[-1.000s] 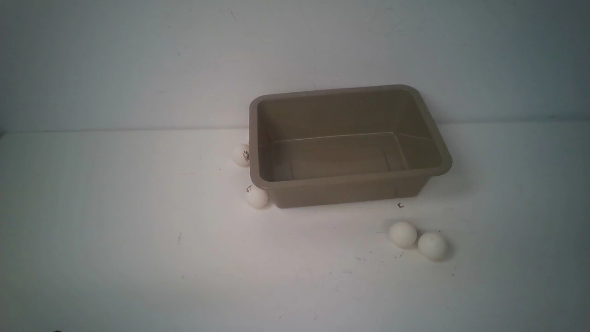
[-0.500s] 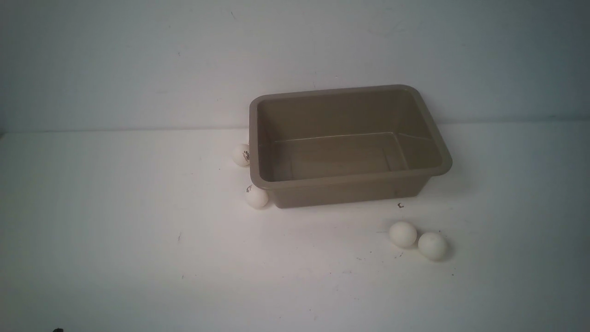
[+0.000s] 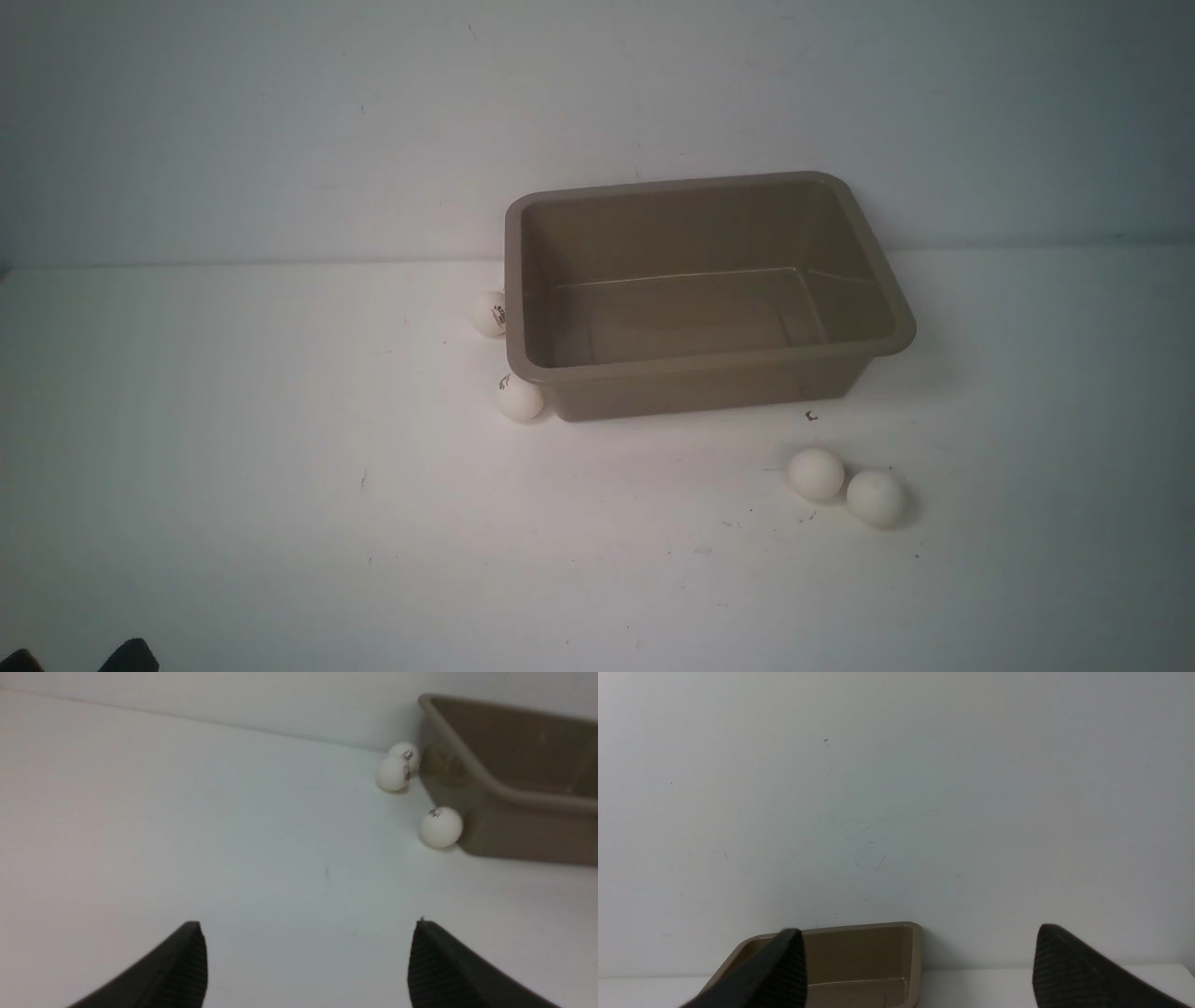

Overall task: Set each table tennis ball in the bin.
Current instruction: Use the right arm to clamp the table tennis ball closest to it

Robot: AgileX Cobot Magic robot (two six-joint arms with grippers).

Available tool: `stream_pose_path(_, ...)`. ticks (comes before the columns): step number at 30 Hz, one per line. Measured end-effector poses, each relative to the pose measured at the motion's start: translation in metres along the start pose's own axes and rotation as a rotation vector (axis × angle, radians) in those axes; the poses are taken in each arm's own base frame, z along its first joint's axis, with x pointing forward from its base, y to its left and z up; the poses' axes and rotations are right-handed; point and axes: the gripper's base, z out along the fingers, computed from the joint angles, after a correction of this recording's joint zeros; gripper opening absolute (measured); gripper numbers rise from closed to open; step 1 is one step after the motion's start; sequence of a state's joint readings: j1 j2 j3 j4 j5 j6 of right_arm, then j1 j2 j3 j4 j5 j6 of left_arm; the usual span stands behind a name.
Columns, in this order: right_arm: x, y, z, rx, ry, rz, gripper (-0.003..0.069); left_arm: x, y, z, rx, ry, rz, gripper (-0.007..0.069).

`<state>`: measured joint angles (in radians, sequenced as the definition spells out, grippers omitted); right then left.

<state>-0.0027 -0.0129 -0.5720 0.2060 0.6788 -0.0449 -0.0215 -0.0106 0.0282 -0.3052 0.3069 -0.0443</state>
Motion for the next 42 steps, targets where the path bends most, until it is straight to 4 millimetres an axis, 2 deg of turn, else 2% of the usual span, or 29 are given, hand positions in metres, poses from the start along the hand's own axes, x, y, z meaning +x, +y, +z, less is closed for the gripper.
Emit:
stream_pose_path(3,0.000,0.000,0.000,0.000,0.000,0.001,0.0588,-0.001,-0.003,0.000,0.032,-0.006,-0.126,0.0520)
stream_pose_path(8,0.000,0.001,0.000,-0.013,0.005,0.048,0.0588,-0.005,-0.005,0.000,0.062,-0.051,-0.238,0.0520)
stream_pose_path(15,0.009,0.009,0.000,-0.092,0.109,0.071,0.0588,-0.007,-0.010,-0.003,0.086,-0.011,-0.174,0.0520)
stream_pose_path(21,0.013,0.015,0.009,-0.178,0.190,-0.021,0.0588,-0.030,-0.026,-0.015,0.171,-0.030,-0.150,0.0520)
stream_pose_path(27,0.017,0.019,0.019,-0.247,0.268,-0.091,0.0588,-0.056,-0.046,-0.033,0.264,-0.010,0.027,0.0501)
stream_pose_path(32,0.022,0.023,0.027,-0.316,0.356,-0.118,0.0588,-0.081,-0.064,-0.044,0.327,0.093,0.181,0.0433)
stream_pose_path(37,0.021,0.029,0.026,-0.394,0.346,-0.136,0.0588,-0.103,-0.073,-0.041,0.331,0.244,0.354,0.0372)
stream_pose_path(42,0.025,0.033,0.026,-0.451,0.390,-0.148,0.0588,-0.116,-0.074,-0.033,0.306,0.364,0.464,0.0395)
